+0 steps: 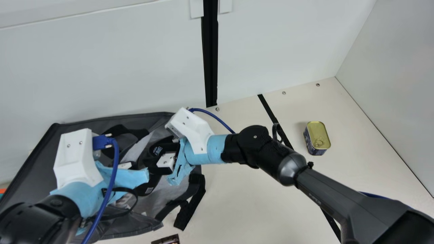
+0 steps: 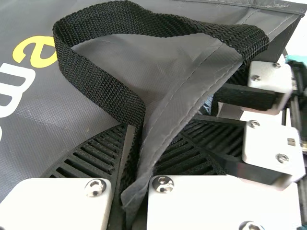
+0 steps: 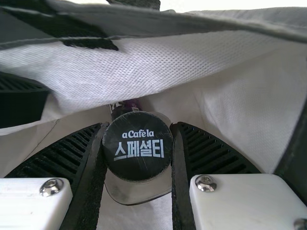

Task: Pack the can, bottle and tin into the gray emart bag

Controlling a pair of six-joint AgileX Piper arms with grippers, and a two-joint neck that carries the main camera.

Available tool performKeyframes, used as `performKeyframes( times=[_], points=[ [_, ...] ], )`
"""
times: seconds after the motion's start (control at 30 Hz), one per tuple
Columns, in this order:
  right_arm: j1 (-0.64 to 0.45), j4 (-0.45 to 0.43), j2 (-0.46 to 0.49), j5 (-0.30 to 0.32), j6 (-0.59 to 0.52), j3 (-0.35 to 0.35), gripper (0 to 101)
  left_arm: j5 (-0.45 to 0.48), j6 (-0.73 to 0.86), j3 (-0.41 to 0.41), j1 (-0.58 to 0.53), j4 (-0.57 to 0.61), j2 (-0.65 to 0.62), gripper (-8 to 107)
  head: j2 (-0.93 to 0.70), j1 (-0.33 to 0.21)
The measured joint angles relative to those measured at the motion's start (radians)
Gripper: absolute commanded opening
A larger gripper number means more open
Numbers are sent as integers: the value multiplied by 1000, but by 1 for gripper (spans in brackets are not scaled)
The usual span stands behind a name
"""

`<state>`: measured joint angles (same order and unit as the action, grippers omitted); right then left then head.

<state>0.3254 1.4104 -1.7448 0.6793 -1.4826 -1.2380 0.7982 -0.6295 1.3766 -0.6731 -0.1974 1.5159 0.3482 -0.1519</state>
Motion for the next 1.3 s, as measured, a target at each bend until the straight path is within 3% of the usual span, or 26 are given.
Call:
performKeyframes(
  times=[0.6,1.3],
  points=[
    [34,50,-80,18,-40,-40,0,0,0,0,0,0,0,10,0,0],
    [36,22,-90,43,-53,-44,70,0,0,0,0,0,0,10,0,0]
  ],
)
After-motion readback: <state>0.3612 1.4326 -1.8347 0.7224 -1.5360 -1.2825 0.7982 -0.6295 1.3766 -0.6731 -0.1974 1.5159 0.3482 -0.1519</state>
